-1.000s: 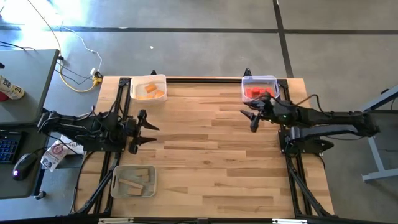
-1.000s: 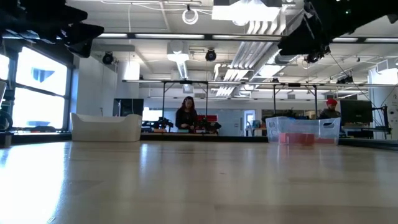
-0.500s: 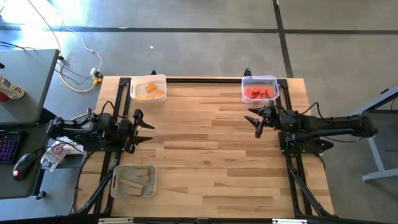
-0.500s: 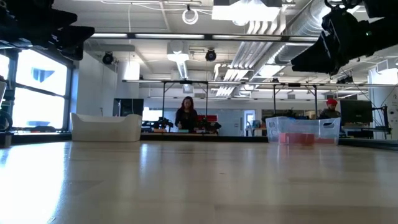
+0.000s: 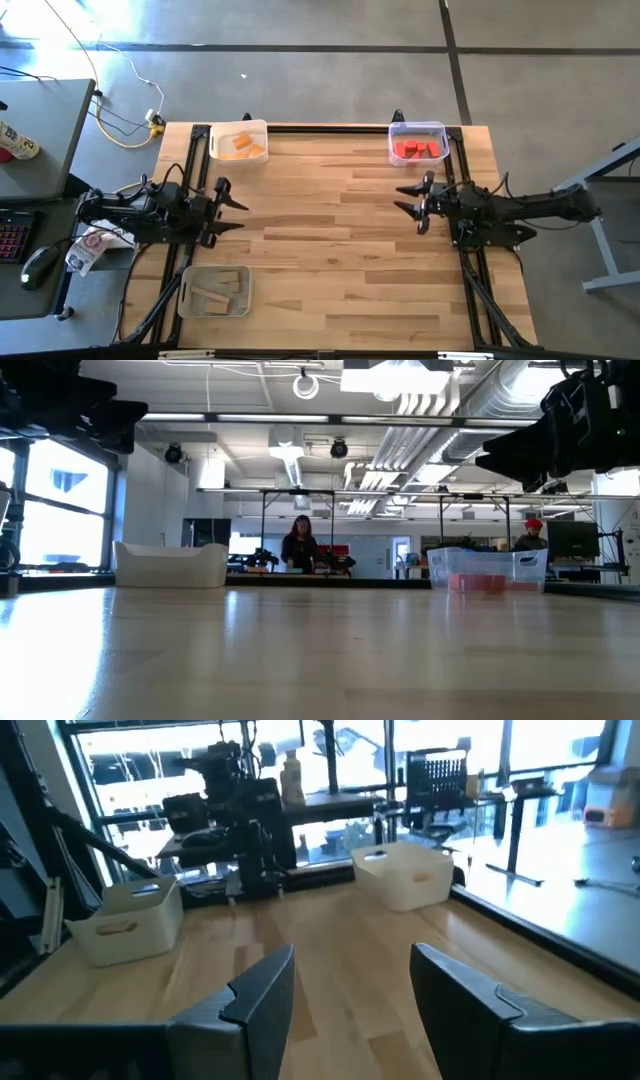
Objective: Sort & place blocks by color
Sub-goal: Return to Home Position
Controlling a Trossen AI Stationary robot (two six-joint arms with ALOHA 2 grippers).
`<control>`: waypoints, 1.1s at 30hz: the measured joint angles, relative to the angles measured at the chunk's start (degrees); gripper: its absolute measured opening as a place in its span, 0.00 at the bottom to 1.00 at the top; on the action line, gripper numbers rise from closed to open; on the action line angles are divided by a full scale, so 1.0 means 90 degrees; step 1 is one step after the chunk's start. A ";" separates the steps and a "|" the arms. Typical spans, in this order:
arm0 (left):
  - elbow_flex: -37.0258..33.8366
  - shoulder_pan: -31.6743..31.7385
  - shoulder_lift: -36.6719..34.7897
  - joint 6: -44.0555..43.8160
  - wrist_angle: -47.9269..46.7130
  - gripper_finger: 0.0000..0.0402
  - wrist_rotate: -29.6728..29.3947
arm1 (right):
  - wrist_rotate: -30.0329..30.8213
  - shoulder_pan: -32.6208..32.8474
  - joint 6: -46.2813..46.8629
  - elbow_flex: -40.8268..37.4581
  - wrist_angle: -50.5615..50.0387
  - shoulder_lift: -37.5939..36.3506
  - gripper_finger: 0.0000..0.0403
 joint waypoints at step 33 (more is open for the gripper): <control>0.0007 -0.0001 0.0002 0.0062 0.0076 0.50 -0.0697 | 0.0873 -0.0386 -0.0978 0.0007 -0.1698 -0.2011 0.46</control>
